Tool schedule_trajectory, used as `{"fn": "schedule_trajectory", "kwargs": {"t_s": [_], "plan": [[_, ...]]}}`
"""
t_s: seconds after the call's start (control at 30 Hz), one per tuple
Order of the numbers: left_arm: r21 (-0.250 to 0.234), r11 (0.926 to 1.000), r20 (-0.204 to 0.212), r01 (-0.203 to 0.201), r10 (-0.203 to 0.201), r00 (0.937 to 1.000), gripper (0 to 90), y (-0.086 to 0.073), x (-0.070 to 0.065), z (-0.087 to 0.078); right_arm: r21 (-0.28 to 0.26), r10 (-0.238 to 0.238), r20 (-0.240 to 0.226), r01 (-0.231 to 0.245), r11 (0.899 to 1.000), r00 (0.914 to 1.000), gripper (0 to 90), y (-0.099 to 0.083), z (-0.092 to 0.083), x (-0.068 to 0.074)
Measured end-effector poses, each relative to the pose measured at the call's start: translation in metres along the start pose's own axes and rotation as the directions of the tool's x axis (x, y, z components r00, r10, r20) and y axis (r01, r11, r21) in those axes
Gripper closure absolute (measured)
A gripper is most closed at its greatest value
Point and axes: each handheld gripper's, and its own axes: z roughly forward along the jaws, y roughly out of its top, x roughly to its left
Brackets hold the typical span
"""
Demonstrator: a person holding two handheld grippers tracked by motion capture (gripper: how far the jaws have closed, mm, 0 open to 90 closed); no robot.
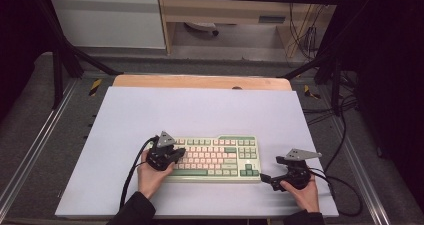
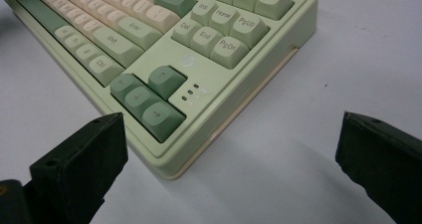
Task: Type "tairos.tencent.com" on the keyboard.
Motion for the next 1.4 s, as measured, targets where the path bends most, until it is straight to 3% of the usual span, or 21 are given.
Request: {"fn": "schedule_trajectory", "kwargs": {"t_s": [0.7, 1.4], "plan": [[0.007, 0.9999, 0.001, -0.013, 0.013, 0.9999, 89.9, -0.002, -0.002, 0.004, 0.002, 0.002, -0.002, -0.002, 1.0, 1.0, 0.5, 0.0, 0.0, 0.0], [-0.015, 0.9993, 0.008, -0.034, 0.034, 0.9994, 89.9, -0.004, 0.003, -0.027, 0.002, -0.001, 0.0, 0.001, 1.0, 1.0, 0.5, 0.0, -0.001, 0.0]]}}
